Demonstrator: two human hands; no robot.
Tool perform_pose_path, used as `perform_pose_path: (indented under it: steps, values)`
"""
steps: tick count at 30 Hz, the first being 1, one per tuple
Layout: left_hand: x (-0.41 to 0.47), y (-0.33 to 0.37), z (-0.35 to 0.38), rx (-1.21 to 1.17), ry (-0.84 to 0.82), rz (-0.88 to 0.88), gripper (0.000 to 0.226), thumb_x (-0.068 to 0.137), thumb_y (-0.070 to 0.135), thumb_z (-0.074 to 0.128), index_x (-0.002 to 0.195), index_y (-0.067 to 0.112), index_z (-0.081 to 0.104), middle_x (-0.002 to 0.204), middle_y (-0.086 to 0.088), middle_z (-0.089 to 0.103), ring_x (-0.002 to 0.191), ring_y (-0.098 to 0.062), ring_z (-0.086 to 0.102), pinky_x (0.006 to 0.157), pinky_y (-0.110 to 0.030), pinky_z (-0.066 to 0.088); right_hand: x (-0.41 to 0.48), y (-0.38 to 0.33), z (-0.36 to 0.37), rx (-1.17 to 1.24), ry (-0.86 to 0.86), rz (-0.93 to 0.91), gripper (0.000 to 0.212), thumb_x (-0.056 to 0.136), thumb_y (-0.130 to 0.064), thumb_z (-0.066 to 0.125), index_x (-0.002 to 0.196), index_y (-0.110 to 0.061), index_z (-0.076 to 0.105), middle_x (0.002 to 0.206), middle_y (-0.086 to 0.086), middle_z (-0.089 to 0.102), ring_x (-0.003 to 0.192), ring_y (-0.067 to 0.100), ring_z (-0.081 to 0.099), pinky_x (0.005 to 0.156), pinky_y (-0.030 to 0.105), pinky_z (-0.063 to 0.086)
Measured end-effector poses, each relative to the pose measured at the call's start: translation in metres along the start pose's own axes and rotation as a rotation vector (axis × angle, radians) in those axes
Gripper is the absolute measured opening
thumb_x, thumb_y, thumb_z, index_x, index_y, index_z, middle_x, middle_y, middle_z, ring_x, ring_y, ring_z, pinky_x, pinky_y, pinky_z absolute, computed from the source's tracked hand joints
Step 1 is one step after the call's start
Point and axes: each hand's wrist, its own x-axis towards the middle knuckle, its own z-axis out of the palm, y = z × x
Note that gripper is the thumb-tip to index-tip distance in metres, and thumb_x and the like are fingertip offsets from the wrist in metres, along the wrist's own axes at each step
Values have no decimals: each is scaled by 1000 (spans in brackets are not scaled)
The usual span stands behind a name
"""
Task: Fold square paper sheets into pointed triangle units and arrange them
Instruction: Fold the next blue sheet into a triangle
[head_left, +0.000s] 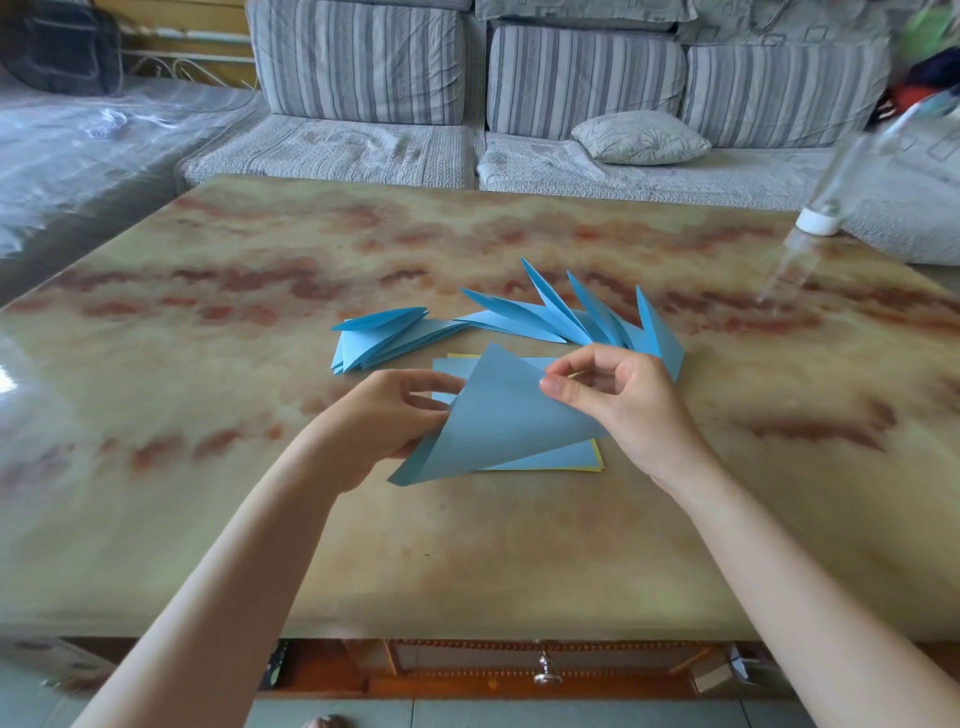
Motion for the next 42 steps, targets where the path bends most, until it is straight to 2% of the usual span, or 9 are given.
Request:
perform_pose_path:
  steps: [6, 9, 12, 15, 19, 22, 27, 36, 42]
  values:
    - [3, -2, -3, 105, 154, 48, 27, 84, -4, 60, 87, 20, 72, 78, 2, 75, 65, -21, 69, 72, -33, 59, 1, -1, -1, 20, 37, 1, 7, 79, -14, 76, 79, -18, 71, 80, -6, 71, 77, 9, 64, 81, 23, 50]
    - [1, 1, -2, 54, 115, 65, 14, 93, 20, 60, 90, 25, 73, 79, 3, 75, 68, -22, 72, 69, -28, 58, 1, -1, -2, 40, 48, 21, 8, 78, -13, 78, 78, -17, 71, 78, -5, 71, 76, 9, 64, 80, 22, 50]
    - [1, 3, 1, 22, 98, 44, 32, 93, 44, 50, 97, 22, 73, 83, 5, 74, 67, -10, 69, 57, -15, 49, 0, -3, 0, 48, 34, 24, 9, 76, -9, 78, 78, -15, 71, 77, -2, 71, 76, 13, 63, 81, 28, 51]
    - [0, 5, 5, 10, 104, 92, 48, 80, 57, 50, 99, 19, 73, 85, 8, 73, 70, -6, 62, 58, -13, 45, -1, -5, 2, 63, 23, 16, 11, 76, -7, 78, 78, -15, 71, 77, -1, 70, 76, 13, 63, 81, 28, 52]
    - [2, 2, 8, 58, 135, 162, 15, 86, 31, 67, 98, 25, 74, 88, 12, 74, 77, -3, 67, 77, -21, 51, -2, -7, 3, 57, -8, 5, 13, 75, -6, 78, 77, -16, 71, 75, -6, 70, 77, 15, 62, 79, 27, 50]
    - [3, 2, 7, 22, 114, 159, 13, 87, 17, 67, 96, 23, 74, 89, 8, 75, 78, -5, 69, 77, -23, 54, -2, -8, 4, 47, -20, -4, 14, 76, -5, 78, 77, -17, 70, 74, -10, 69, 77, 16, 60, 75, 26, 47]
    - [3, 3, 10, 15, 123, 181, 13, 88, 15, 65, 91, 24, 74, 87, 9, 75, 76, -3, 68, 72, -17, 53, 0, -8, 5, 57, -27, -24, 18, 75, 0, 76, 79, -16, 69, 76, -9, 68, 73, 11, 59, 71, 17, 47]
    - [5, 3, 15, 112, 235, 264, 5, 86, 33, 67, 88, 36, 70, 84, 15, 74, 78, 1, 65, 85, -31, 51, 0, -10, 6, 36, -60, -48, 21, 76, 3, 75, 79, -16, 66, 77, -7, 66, 71, 4, 59, 69, 13, 45]
    - [3, 5, 17, 122, 269, 299, 23, 88, 17, 67, 75, 36, 69, 73, 18, 72, 69, -2, 62, 81, -36, 54, 0, -8, 7, 12, -49, -44, 20, 76, 0, 76, 76, -18, 66, 76, -8, 66, 71, 8, 57, 67, 15, 45]
